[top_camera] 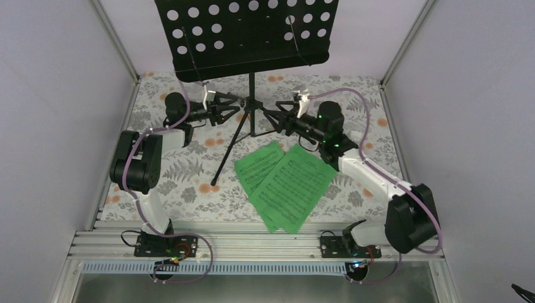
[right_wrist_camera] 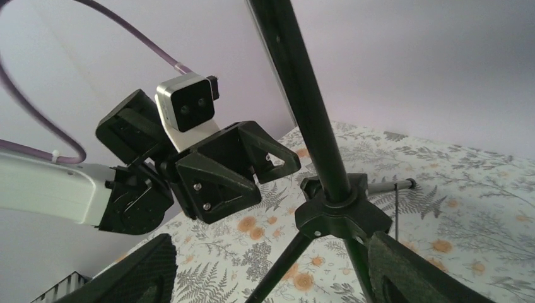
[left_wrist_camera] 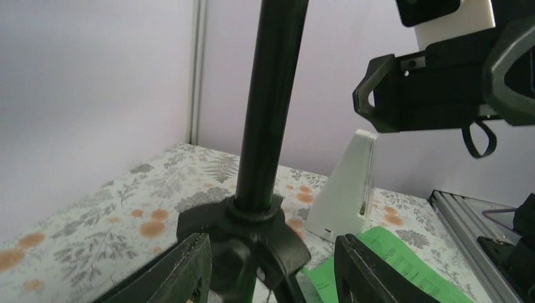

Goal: Pack up the instrument practice props

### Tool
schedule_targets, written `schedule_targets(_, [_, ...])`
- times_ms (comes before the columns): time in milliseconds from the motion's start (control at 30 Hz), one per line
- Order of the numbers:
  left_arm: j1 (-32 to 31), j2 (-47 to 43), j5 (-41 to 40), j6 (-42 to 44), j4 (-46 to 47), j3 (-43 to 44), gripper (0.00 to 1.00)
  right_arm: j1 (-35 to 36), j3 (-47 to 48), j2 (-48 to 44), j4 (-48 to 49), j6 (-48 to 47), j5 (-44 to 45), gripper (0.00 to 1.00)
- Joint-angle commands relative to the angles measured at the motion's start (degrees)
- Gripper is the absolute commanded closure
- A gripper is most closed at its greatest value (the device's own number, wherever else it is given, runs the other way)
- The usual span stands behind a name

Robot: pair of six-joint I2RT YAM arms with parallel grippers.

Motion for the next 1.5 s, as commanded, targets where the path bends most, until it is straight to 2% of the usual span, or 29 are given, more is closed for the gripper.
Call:
schedule_targets(0, [1.2, 0.04, -2.39, -5.34, 9.99, -4.61, 0.5, 3.53, 2.26, 5.1, 10.54, -3.6, 6.37, 0.31])
schedule_targets(233, [4.85, -0.61, -3.54, -14.37, 23.08, -9.66, 0.48, 7.26, 7.82, 14.82, 20.16, -10.08, 17.67, 0.41])
schedule_targets(500, [5.44, -1.79, -3.05, -10.21, 17.02, -9.6, 0.49, 8.44, 17.74, 25.59, 23.7, -15.93, 21.78, 0.53])
schedule_targets(733, [5.34, -3.24, -2.94, -4.83, 9.96, -8.82, 0.49, 8.53, 24.02, 29.25, 20.66, -17.76, 18.56, 0.79])
schedule_targets(800, [5.35, -3.39, -2.73, -4.22, 9.28, -8.87, 0.5, 8.53, 24.47, 29.42, 20.38, -17.94, 16.03, 0.94])
schedule_targets(833, [5.31, -3.43, -2.62, -4.15, 9.22, -8.89, 0.5, 8.54, 24.28, 29.47, 20.36, -17.92, 14.78, 0.96])
schedule_targets(1167, [3.9, -4.23, 0.47, -2.37, 6.43, -8.56, 0.51, 8.53, 21.47, 26.06, 23.19, -13.93, 0.74, 0.96])
schedule_targets(1467, [2.35, -2.42, 3.31, -2.27, 4.82, -6.24, 0.52, 8.44, 21.73, 26.08, 23.98, -11.14, -2.76, 0.96])
